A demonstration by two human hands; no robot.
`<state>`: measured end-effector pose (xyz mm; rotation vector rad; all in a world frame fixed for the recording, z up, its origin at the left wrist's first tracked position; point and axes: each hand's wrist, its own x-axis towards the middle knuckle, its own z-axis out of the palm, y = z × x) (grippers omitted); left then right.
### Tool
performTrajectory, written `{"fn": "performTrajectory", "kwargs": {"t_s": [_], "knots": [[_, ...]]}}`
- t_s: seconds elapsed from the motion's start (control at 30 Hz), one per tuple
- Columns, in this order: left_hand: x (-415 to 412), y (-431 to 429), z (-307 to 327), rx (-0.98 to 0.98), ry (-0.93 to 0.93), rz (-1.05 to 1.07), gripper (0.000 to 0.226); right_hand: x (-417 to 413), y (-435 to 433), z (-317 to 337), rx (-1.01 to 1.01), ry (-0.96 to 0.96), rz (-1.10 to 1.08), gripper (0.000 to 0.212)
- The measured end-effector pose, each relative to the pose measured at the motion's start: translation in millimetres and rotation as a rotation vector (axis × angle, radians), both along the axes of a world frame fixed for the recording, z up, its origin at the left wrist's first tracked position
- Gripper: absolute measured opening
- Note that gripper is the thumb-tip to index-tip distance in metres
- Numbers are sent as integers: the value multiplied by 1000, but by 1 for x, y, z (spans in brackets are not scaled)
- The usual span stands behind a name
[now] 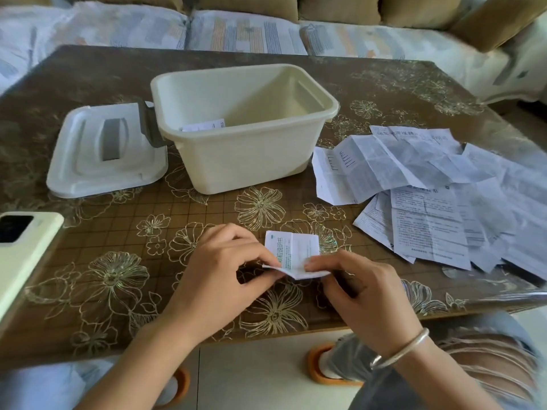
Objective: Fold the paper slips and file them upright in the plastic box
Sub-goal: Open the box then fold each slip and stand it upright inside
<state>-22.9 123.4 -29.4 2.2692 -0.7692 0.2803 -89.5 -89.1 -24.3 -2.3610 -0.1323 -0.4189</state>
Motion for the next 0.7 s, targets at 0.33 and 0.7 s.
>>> {"fn": "performTrajectory", "kwargs": {"t_s": [0.33, 0.7], "knots": [[-5, -21, 0, 110, -53, 228, 21, 16, 21, -5, -212, -40, -218, 43], [-10, -24, -1, 169, -95, 246, 41, 16, 25, -4, -357, 194, -387, 53]]}}
